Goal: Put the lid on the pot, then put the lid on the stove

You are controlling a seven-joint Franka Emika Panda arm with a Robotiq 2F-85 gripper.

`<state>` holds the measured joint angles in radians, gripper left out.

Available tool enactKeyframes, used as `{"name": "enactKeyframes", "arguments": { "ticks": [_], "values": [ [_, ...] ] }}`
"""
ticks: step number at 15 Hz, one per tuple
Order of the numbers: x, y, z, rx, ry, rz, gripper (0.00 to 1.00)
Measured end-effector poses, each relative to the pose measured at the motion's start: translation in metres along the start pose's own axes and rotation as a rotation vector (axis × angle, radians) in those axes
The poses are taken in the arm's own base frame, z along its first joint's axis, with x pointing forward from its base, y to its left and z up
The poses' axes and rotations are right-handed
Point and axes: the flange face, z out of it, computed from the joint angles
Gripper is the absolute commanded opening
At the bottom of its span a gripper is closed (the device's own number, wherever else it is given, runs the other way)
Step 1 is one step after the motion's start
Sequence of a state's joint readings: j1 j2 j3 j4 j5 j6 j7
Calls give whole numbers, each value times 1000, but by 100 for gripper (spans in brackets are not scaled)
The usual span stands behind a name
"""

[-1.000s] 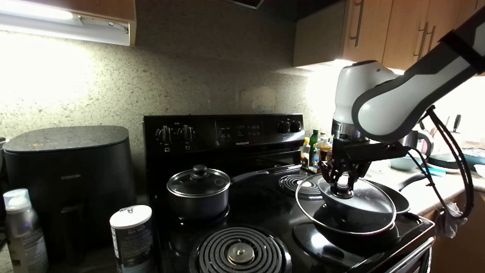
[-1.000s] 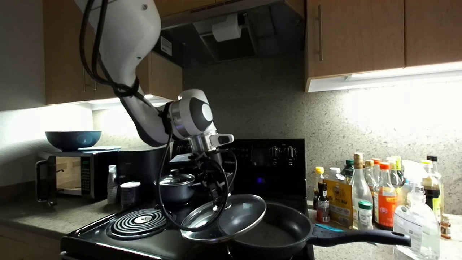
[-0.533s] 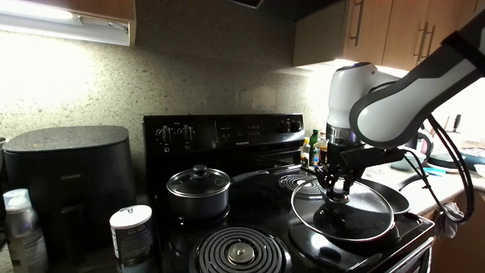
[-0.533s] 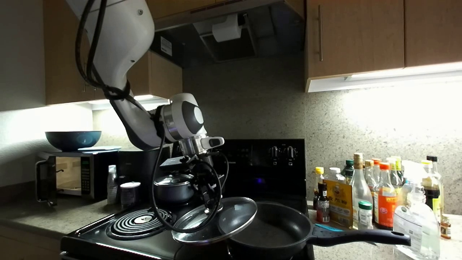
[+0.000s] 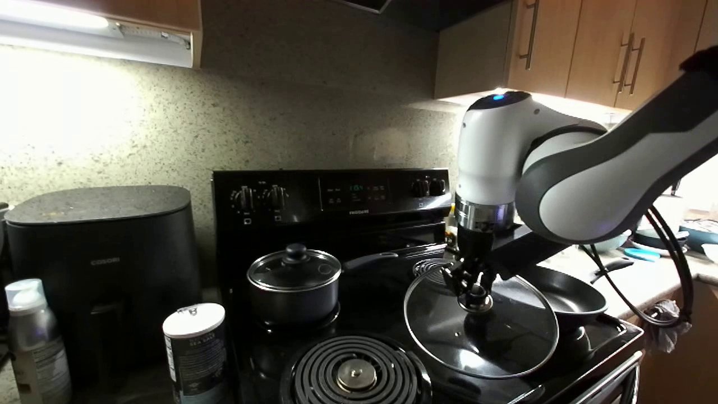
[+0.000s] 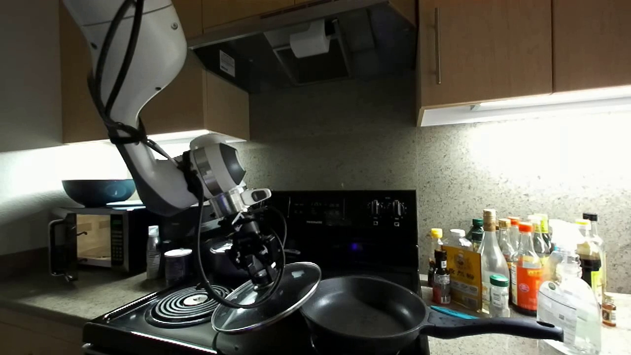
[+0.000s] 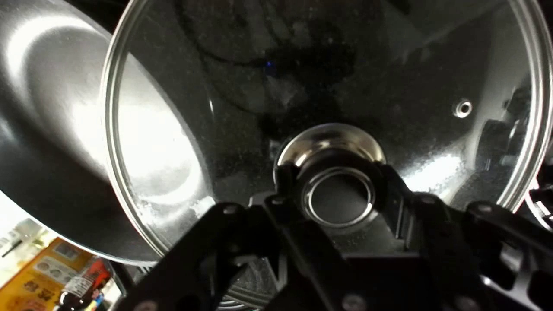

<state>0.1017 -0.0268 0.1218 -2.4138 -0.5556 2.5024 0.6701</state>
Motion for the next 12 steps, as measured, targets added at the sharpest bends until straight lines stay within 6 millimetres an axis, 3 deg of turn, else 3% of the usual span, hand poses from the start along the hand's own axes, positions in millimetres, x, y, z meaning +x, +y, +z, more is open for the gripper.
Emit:
{"name": "enactKeyframes", "arguments": {
  "ticks": [4,5,8,9,12],
  "values": [
    [-15,-43,-12,-17,51,-115,25],
    [-17,-48,-14,-16,56,-128,50],
    [-18,-50,-15,-14,58,-134,50],
    [-18,-50,-15,-14,58,-134,25],
    [-20,-53,-11,-14,49,-143,25]
  ]
}}
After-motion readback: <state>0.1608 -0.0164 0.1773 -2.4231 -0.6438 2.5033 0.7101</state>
